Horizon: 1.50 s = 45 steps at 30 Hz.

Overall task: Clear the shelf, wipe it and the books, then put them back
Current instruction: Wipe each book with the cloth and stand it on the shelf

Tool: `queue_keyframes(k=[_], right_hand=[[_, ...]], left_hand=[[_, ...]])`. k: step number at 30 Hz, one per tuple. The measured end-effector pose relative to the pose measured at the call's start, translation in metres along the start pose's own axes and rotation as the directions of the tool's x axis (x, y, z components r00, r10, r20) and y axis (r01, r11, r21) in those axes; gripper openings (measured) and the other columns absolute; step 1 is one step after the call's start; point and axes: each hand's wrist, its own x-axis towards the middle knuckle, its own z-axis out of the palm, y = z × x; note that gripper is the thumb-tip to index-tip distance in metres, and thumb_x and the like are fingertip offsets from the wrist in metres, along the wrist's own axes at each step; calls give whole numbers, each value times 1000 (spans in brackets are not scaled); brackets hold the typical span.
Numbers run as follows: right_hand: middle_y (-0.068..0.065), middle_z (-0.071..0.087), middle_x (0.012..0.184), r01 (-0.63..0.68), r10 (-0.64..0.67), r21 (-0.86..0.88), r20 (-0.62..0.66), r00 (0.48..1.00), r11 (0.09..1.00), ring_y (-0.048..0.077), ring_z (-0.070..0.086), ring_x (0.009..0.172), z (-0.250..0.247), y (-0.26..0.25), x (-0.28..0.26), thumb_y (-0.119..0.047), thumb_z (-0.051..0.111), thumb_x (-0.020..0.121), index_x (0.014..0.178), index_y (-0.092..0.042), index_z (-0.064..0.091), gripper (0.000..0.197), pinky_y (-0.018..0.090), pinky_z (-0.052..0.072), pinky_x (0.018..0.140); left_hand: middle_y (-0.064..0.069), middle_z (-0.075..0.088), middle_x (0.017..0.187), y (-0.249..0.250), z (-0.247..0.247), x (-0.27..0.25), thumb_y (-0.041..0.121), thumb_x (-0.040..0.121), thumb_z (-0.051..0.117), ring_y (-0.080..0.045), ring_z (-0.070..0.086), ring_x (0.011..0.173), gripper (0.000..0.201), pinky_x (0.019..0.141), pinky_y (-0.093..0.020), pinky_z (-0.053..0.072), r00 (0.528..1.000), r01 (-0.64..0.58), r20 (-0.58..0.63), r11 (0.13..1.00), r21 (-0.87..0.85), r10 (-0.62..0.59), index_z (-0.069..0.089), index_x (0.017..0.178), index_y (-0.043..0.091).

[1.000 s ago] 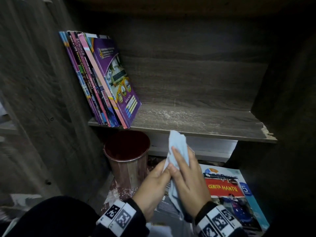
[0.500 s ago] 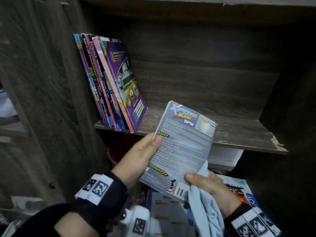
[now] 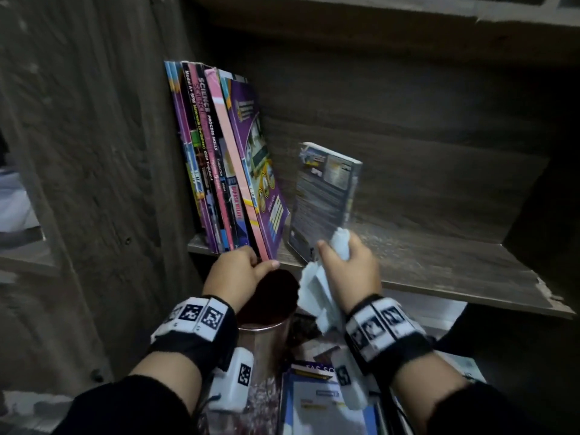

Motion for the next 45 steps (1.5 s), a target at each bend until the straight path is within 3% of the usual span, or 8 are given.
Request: queue_keyframes(k=[4,8,12,23,29,33,37,45], right_hand=[[10,65,111,43,-23,-190,108,994,981,30,58,104,46,-10,27,-42,57,90,118,-22,59,34,31,43,82],[4,54,137,109,-88,-41,347,934,993,24,52,122,75,-6,32,-51,57,88,145,-33,36,64,37,43,102],[-5,54,138,74,-98,72,423,901,995,17,52,124,75,1,31,-47,65,77,142,-48,34,72,38,43,105],[-10,63,126,7,-115,253,416,902,968,8,58,116,61,-3,15,-21,70,81,135,-39,51,59,40,44,105],[-10,63,123,-66,-66,318,386,920,946,-4,57,111,4,33,-52,-3,70,83,126,-24,60,49,10,44,92],[-15,62,122,-252,181,159,364,914,955,5,57,113,-38,99,-106,-14,69,86,127,-30,59,45,24,43,96],[5,63,125,-435,459,-148,321,828,888,22,58,111,-48,163,-137,-30,68,86,131,-18,57,48,31,45,93],[14,25,155,-280,617,-597,485,620,751,28,34,138,-27,220,-177,-60,52,86,150,-17,19,84,34,34,110]], left_hand=[[-4,61,69,-2,7,6,36,85,68,-24,60,72,31,61,-31,40,1000,-28,5,998,-56,29,52,72,13],[-12,64,76,-5,1,8,21,89,59,-32,60,79,18,65,-35,43,996,-91,-27,994,-55,89,57,78,7],[-12,65,83,-6,0,5,22,92,55,-31,59,83,16,68,-33,42,995,-97,-37,995,-26,96,57,81,11],[-9,66,83,-3,-4,-4,32,96,51,-29,61,80,22,62,-30,38,994,-63,-87,995,75,69,52,83,14],[-11,68,101,-3,17,-23,39,99,42,-32,63,95,32,68,-33,41,983,-124,168,934,336,70,61,98,13],[-11,66,110,3,40,-46,32,97,44,-33,62,102,28,72,-33,43,927,-252,369,848,466,73,63,105,13],[-12,65,116,7,70,-80,19,96,44,-33,62,106,28,82,-38,49,881,-334,471,758,560,40,62,116,10],[-13,64,117,-31,153,-150,17,94,46,-28,62,105,26,87,-33,50,732,-205,669,895,397,-129,63,112,9]])
